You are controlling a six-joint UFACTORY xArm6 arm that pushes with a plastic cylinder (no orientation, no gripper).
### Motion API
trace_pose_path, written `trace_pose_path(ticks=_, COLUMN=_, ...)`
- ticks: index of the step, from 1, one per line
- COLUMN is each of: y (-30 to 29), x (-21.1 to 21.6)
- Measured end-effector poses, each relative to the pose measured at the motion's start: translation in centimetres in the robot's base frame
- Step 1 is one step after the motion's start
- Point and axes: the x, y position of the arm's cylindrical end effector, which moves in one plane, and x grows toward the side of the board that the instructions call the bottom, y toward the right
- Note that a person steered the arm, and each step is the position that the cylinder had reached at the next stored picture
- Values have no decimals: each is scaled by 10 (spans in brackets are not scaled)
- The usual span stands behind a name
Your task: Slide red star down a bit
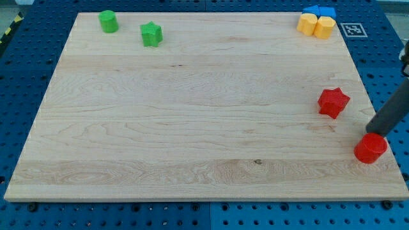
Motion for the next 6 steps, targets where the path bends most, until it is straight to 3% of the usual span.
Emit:
trace_pose_path(ticks=3, y=-13, x=6)
trace_pose_path(ticks=5, y=-1, x=-87)
trace_pose_path(ticks=6, y=-36, x=-88)
